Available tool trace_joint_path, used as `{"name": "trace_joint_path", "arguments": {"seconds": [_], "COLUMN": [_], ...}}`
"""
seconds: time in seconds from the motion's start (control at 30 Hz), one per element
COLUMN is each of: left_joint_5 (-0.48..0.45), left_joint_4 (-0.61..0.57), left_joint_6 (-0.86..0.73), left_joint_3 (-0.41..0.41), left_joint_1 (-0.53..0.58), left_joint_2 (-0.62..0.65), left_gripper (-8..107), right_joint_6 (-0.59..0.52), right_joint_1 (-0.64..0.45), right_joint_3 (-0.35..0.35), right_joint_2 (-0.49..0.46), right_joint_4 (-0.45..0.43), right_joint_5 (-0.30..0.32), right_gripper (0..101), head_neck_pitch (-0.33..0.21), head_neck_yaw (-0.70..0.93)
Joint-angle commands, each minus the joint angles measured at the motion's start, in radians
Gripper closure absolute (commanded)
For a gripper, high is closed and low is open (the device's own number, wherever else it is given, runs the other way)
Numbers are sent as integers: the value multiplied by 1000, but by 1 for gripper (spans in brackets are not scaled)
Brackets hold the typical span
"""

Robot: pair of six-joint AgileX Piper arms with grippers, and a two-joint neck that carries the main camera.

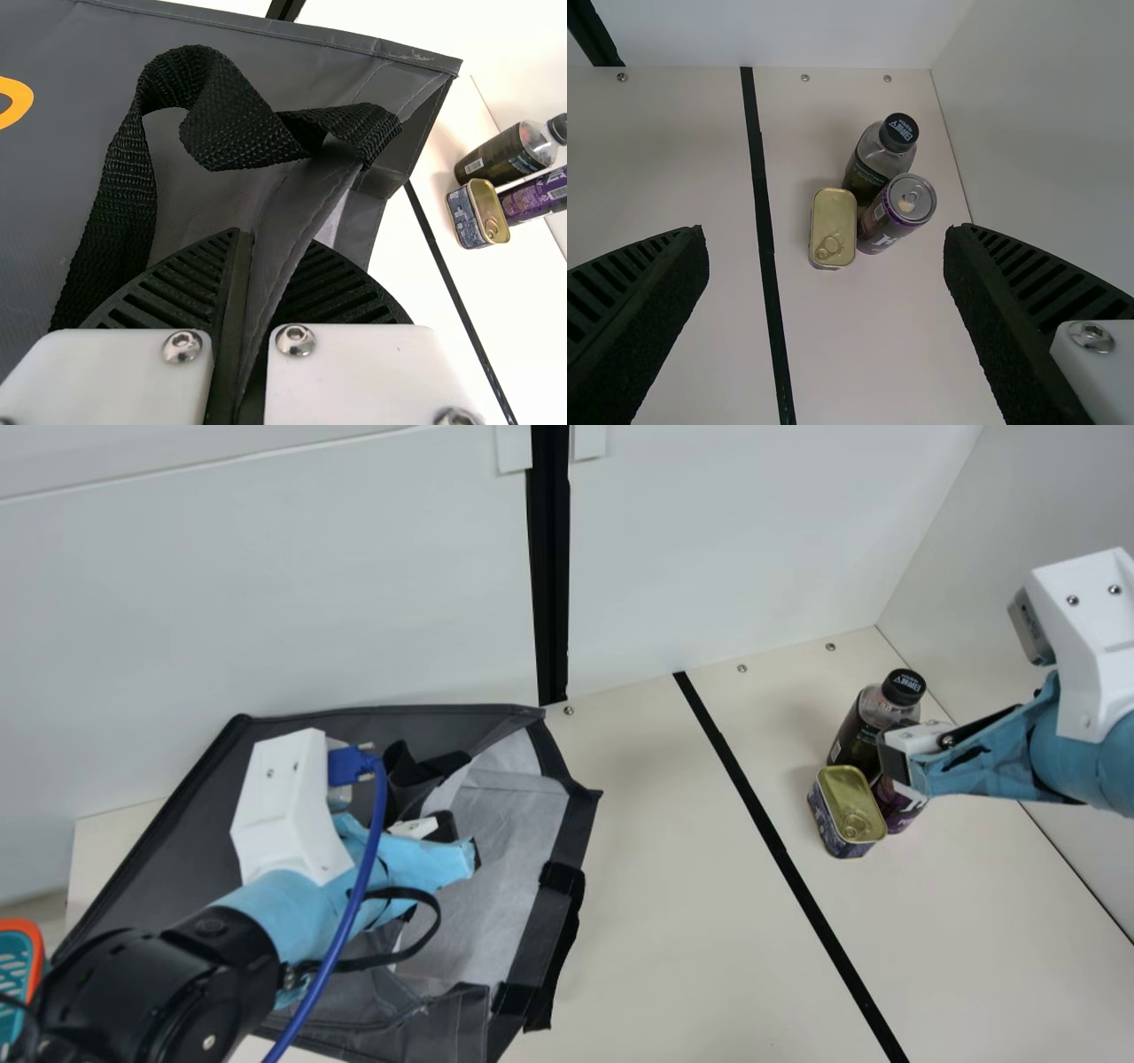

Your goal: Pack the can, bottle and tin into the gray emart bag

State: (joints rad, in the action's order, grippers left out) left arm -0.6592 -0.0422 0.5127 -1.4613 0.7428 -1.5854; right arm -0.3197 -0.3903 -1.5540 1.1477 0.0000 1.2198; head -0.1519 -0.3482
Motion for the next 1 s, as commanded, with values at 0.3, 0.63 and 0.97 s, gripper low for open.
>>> {"name": "trace_joint_path", "arguments": {"seconds": [0.3, 0.63, 0.97], "left_joint_5": [0, 0, 0], "left_joint_4": [0, 0, 0], "left_joint_6": [0, 0, 0], "left_joint_3": [0, 0, 0], "left_joint_1": [0, 0, 0], "left_joint_2": [0, 0, 0], "left_gripper": [89, 89, 89], "right_joint_6": [0, 8, -4], "right_joint_1": [0, -5, -35], "right_joint_3": [0, 1, -14], "right_joint_2": [0, 13, 53], "right_joint_4": [0, -7, -16], "right_joint_5": [0, -7, -17], "right_gripper": [11, 11, 11], "head_neck_pitch": [-23, -23, -23], "head_neck_yaw": [-1, -1, -1]}}
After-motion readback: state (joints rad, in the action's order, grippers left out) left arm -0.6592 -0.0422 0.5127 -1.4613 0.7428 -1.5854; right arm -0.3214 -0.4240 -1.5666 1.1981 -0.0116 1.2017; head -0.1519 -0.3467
